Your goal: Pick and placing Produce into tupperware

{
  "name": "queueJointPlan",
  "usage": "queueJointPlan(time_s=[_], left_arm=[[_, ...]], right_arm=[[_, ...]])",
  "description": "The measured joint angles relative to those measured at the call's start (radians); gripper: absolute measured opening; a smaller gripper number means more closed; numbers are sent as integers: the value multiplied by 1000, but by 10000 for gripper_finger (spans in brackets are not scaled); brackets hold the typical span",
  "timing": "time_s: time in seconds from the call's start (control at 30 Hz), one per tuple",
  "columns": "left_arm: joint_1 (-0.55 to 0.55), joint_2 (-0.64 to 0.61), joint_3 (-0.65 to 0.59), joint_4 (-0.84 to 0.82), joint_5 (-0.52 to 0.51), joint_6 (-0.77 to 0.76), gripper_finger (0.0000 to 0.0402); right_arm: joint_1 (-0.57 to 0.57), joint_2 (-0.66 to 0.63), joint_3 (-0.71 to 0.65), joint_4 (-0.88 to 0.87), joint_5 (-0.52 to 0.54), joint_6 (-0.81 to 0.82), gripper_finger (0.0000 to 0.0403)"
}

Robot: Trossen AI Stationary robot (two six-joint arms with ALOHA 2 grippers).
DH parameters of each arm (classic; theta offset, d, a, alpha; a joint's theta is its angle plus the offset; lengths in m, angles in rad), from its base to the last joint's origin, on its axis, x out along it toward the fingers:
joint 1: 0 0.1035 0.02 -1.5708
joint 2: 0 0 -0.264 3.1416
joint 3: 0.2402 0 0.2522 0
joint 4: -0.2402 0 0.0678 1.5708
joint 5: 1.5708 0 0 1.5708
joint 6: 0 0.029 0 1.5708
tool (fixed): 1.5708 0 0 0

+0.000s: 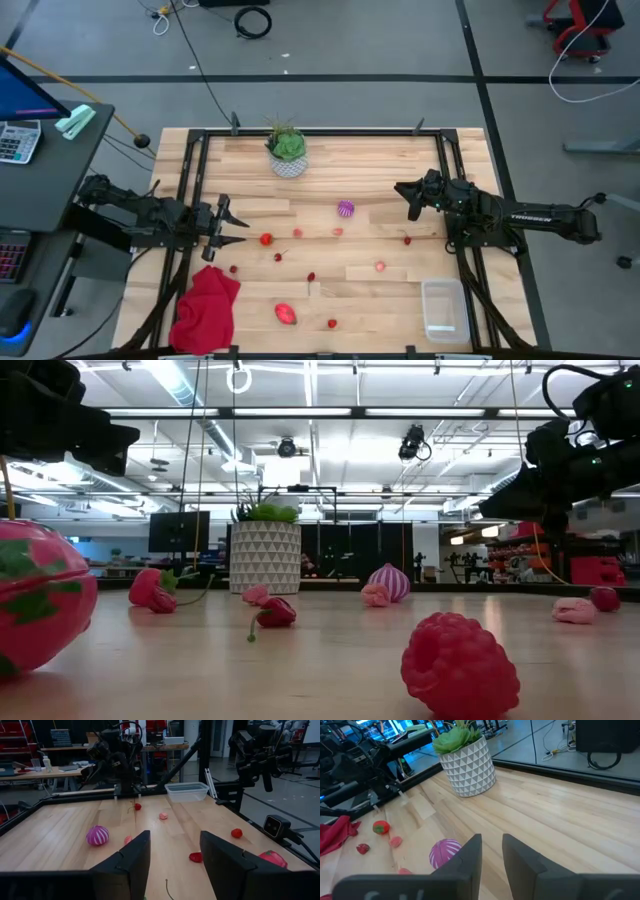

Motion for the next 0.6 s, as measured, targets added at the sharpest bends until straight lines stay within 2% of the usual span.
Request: queueJointPlan(time_s=[0.6], left_arm=[[0, 0, 0, 0, 0, 0, 180]], right_arm=[[0, 0, 0, 0, 0, 0, 85]])
